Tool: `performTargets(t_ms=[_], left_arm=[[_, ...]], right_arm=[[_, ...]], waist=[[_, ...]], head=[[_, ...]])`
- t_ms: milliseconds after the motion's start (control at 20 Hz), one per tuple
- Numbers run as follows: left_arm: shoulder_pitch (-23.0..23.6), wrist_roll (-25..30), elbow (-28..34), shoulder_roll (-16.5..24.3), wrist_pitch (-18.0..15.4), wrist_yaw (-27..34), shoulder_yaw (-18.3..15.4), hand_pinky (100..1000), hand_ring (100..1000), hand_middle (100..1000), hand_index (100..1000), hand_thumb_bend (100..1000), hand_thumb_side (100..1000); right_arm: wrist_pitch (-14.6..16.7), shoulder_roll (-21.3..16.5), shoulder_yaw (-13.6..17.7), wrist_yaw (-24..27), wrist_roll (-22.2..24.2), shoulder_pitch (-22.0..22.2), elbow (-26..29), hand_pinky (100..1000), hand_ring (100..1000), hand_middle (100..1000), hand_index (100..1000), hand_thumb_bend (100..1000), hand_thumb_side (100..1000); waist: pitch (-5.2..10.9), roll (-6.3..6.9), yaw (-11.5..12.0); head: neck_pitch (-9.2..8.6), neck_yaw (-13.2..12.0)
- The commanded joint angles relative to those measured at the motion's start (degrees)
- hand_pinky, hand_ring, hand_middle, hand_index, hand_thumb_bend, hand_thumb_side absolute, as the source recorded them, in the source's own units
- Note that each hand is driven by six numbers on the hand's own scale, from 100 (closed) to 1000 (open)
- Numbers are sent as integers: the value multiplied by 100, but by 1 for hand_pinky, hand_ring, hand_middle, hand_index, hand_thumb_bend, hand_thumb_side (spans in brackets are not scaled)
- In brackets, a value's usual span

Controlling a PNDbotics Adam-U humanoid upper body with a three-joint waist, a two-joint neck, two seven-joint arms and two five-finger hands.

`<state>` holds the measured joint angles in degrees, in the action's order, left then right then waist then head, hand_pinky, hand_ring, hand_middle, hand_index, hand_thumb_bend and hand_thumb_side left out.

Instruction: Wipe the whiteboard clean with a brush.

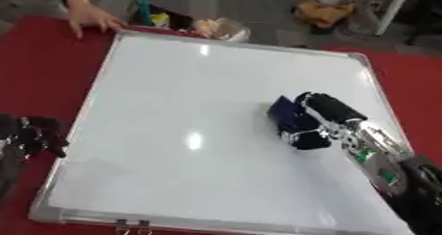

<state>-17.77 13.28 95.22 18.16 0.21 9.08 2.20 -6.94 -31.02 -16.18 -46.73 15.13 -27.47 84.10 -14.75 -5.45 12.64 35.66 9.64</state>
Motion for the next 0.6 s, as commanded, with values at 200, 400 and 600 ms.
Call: performTargets(t_ms=[200,400,600], left_arm=[[-60,4,98,93,-21,0,-15,484,541,565,653,719,915],[-56,5,96,96,-19,-2,-15,484,541,565,653,718,915],[-53,11,97,102,-21,-5,-12,485,541,566,653,717,916]], right_arm=[[-128,-92,140,-12,-114,36,-175,652,603,557,444,100,440],[-245,-111,259,17,-218,76,-364,651,603,556,444,100,448],[-374,-134,388,117,-345,152,-534,650,603,556,444,100,459]], waist=[[72,35,4],[73,36,-13],[69,39,-19]], head=[[-29,-27],[-38,-43],[-48,-55]])
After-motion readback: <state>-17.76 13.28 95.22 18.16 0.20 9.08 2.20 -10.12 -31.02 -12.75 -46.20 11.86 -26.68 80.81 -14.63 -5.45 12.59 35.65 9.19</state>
